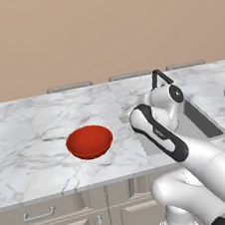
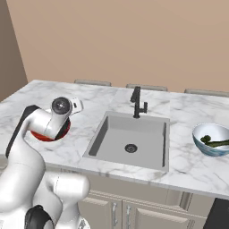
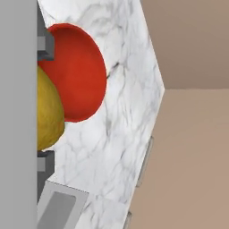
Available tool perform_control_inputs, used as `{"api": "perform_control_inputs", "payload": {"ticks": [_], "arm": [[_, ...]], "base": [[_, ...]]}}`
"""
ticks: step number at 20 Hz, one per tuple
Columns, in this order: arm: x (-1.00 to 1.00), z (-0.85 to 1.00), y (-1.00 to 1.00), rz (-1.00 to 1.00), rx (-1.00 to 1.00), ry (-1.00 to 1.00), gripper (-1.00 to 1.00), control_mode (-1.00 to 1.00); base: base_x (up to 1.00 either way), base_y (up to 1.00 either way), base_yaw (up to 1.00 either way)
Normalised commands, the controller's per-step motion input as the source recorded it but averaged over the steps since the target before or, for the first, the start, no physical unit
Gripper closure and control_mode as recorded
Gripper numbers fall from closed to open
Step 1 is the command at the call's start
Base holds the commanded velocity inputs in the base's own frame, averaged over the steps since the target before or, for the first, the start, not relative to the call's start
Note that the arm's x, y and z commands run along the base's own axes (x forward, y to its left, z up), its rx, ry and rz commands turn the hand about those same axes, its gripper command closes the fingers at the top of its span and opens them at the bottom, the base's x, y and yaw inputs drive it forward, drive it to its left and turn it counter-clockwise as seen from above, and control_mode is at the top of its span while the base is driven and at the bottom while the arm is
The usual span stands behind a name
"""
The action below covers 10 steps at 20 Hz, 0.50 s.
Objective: Pick the squashs from the cabinet and place them in one bowl. Pick the lemon from the sink and place it in the other bowl.
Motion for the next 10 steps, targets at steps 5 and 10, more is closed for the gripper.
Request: {"api": "perform_control_inputs", "payload": {"ticks": [5, 10], "arm": [[0.0, 0.0, 0.56, 0.0, 0.0, 0.08, 1.0, -1.0], [0.02, -0.04, 0.45, 0.0, 0.0, 0.09, 1.0, -1.0]], "base": [[0.0, 0.0, 0.0], [0.0, 0.0, 0.0]]}}
